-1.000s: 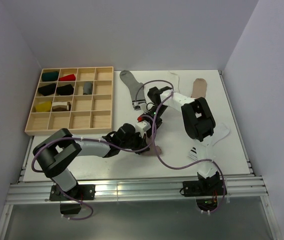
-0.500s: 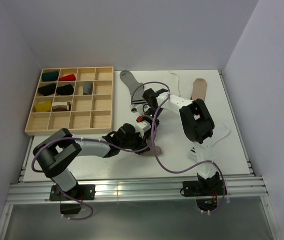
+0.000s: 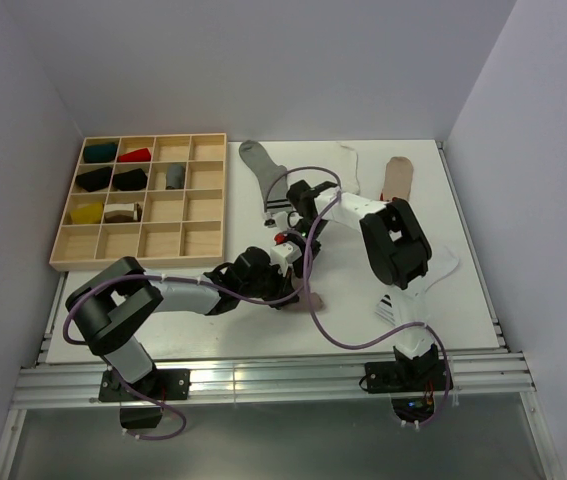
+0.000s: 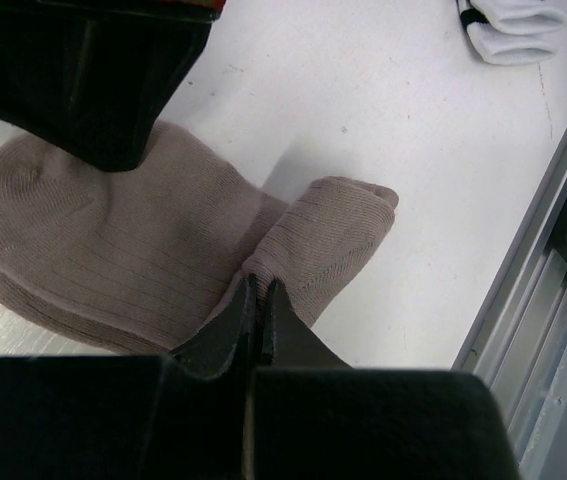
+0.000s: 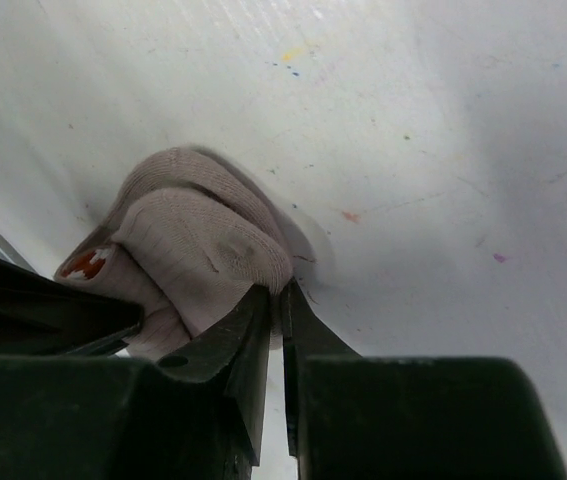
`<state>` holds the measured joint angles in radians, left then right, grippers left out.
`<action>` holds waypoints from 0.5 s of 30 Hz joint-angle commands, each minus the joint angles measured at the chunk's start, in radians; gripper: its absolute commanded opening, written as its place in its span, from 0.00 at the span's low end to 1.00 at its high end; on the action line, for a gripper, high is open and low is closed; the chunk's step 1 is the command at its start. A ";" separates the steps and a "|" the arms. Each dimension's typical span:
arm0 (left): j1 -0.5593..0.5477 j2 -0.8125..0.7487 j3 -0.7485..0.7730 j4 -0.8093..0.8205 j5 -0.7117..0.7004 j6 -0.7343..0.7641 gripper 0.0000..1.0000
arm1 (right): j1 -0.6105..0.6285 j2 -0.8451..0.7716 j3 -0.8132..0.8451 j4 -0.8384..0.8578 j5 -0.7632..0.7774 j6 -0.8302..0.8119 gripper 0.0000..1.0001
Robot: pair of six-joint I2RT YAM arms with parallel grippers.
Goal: Roll the socks
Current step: Roll the sock at the center of the board.
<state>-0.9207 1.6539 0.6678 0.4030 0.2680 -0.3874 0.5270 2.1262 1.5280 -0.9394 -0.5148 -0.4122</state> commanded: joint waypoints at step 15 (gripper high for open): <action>-0.010 0.027 -0.039 -0.085 0.008 -0.036 0.00 | -0.087 -0.072 -0.025 0.131 0.148 0.033 0.10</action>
<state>-0.9203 1.6539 0.6571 0.4252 0.2642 -0.4133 0.4778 2.1105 1.5150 -0.9253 -0.4770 -0.3744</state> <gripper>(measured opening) 0.033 0.111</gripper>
